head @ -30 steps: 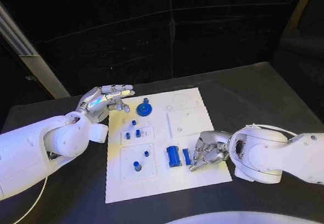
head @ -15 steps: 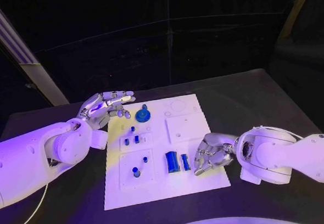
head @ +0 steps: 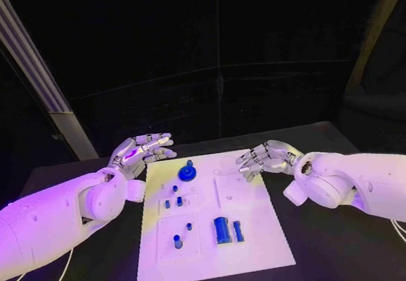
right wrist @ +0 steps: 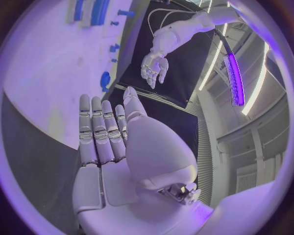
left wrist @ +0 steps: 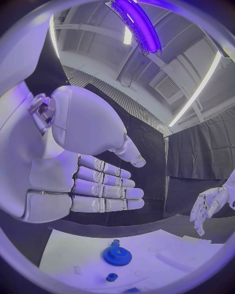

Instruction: Assemble the parts on the task board

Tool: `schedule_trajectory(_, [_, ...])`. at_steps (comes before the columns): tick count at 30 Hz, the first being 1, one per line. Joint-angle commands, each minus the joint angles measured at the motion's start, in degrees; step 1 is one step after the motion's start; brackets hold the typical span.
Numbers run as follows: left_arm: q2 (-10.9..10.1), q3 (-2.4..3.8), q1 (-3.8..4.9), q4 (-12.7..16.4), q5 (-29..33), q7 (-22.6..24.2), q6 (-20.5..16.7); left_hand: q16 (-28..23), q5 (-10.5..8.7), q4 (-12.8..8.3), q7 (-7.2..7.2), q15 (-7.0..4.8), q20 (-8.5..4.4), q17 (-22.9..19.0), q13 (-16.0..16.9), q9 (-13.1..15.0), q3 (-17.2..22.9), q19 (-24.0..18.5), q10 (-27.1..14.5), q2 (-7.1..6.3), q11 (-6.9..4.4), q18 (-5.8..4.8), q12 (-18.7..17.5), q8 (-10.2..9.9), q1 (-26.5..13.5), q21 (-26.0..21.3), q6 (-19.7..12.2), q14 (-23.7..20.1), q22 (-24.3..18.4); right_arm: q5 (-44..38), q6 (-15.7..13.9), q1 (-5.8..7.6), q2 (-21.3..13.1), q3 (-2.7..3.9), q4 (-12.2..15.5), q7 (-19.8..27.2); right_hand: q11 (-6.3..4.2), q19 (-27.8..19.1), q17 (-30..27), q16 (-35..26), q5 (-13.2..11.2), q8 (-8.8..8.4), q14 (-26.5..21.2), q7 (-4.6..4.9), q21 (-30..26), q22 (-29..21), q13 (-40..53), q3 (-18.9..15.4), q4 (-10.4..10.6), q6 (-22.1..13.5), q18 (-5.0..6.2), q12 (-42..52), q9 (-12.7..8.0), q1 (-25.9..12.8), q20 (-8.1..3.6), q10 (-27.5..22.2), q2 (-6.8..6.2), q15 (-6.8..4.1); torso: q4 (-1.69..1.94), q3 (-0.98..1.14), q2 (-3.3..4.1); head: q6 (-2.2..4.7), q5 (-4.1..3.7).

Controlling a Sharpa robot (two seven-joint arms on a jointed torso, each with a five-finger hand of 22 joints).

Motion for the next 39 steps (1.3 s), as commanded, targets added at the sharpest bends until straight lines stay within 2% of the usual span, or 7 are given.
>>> schedule_trajectory(1, [1.15,0.08,-0.14,-2.26,3.15,4.16,-1.42,-5.94,-2.79,1.01,0.86,1.25,1.69,-2.2,-0.01,0.06,-2.28,-3.75,0.32,0.25,0.84,-0.29,-1.84,-0.19,-1.0,-4.11,0.86,-1.48,-2.91,11.96,1.06,0.18,2.56,0.64,-4.58,9.84,0.48,0.96,-3.55,-2.41,-0.38,-0.13,0.94,-0.26,-3.23,-2.9,-3.86,-0.06,-1.16,0.03,0.57,-0.7,-2.13,-1.99,1.05,0.16,0.39,0.52,-0.15,0.01,-0.33,1.74,0.26])
schedule_trajectory(12, [4.13,0.15,-0.92,-6.18,4.36,6.3,-2.97,-19.31,-3.83,2.93,-0.13,4.32,5.32,-5.84,0.0,0.0,-10.83,-11.47,-1.87,2.3,2.98,0.47,-8.94,-4.29,0.22,-11.53,-0.36,-5.13,-9.18,13.49,2.0,0.2,8.76,2.02,-13.91,14.71,1.17,1.82,-11.92,-6.54,-1.55,-0.21,2.49,0.21,-13.22,-11.99,-11.76,1.47,-3.92,0.62,0.69,-2.01,-7.59,-5.27,2.36,0.64,2.65,1.44,0.2,0.42,-0.27,3.16,0.52])
schedule_trajectory(13, [4.0,0.05,-0.98,-5.8,2.95,3.61,-1.93,-22.79,-6.7,5.03,-3.46,1.23,0.38,-9.57,-3.55,-3.74,-14.16,-23.29,-16.88,1.8,-0.58,-2.89,-12.06,-6.05,-21.92,-13.11,-15.65,-19.59,-12.5,11.03,1.15,0.08,8.46,1.92,-13.3,10.52,-1.99,-13.48,-16.99,-10.1,-5.68,-3.77,-15.65,-2.73,-15.01,-17.25,-16.33,5.15,0.61,-15.42,-2.96,-6.18,-9.49,-30.08,-2.27,-17.11,-0.67,-1.28,0.04,0.19,-0.3,2.87,0.45])
schedule_trajectory(18, [3.68,0.52,-1.34,-4.82,2.49,3.6,-3.41,-24.37,-6.7,5.03,-4.29,0.23,-1.15,-9.57,-3.55,-3.74,-14.16,-27.25,-21.74,1.8,-1.62,-2.97,-13.38,-10.73,-28.61,-17.33,-20.46,-24.38,-13.73,11.64,-0.33,-0.05,8.15,2.06,-12.15,10.83,-2.84,-18.49,-16.99,-10.1,-5.68,-3.77,-21.38,-3.68,-16.14,-19.47,-16.33,6.68,0.61,-20.13,-2.95,-6.18,-10.4,-37.96,-3.41,-22.5,-1.01,-1.91,0.48,0.7,-1.04,2.87,1.06])
schedule_trajectory(25, [2.02,2.94,-3.24,0.22,0.15,3.55,-11.05,-26.3,-6.7,5.03,-6.0,-1.39,-3.8,-9.57,-3.55,-3.74,-14.16,-33.57,-29.67,1.8,-3.43,-4.41,-15.13,-10.73,-40.17,-17.33,-28.49,-32.07,-15.53,14.76,-7.98,-0.74,6.54,2.76,-6.23,12.43,-4.38,-26.22,-16.99,-10.1,-5.68,-3.77,-30.45,-5.15,-20.42,-22.26,-16.33,8.55,0.61,-28.01,-4.55,-6.18,-14.55,-50.37,-5.62,-31.32,-2.46,-7.0,1.7,2.15,-3.14,2.87,2.78])
schedule_trajectory(28, [0.96,4.49,-4.46,3.45,-1.35,3.52,-15.94,-26.94,-6.7,5.03,-6.54,-1.94,-4.64,-9.57,-3.55,-3.74,-14.16,-35.64,-32.27,1.8,-4.02,-5.01,-15.68,-10.73,-43.96,-17.33,-31.12,-34.6,-16.12,16.76,-12.87,-1.18,5.52,3.21,-2.44,13.46,-4.91,-28.84,-16.99,-10.1,-5.68,-3.77,-33.55,-9.65,-20.42,-23.21,-16.33,9.19,0.61,-30.71,-4.89,-6.18,-14.55,-54.6,-6.38,-34.31,-6.83,-7.0,1.74,2.21,-3.22,2.87,2.84])
schedule_trajectory(39, [-3.33,10.75,-9.37,16.48,-7.41,3.39,-35.7,-31.94,-6.7,5.03,-10.82,-6.06,-7.05,-9.57,-3.55,-3.74,-14.16,-41.46,-39.55,1.8,-8.61,-9.66,-20.11,-10.73,-54.58,-17.33,-38.49,-41.66,-20.67,23.07,-28.3,-2.57,2.27,4.62,9.51,16.71,-9.04,-36.25,-16.99,-10.1,-5.68,-3.77,-42.23,-9.65,-20.42,-25.88,-16.33,14.65,0.61,-38.26,-5.8,-6.18,-14.55,-66.48,-12.31,-42.76,-6.83,-7.0,1.74,2.21,-3.22,2.87,2.84])
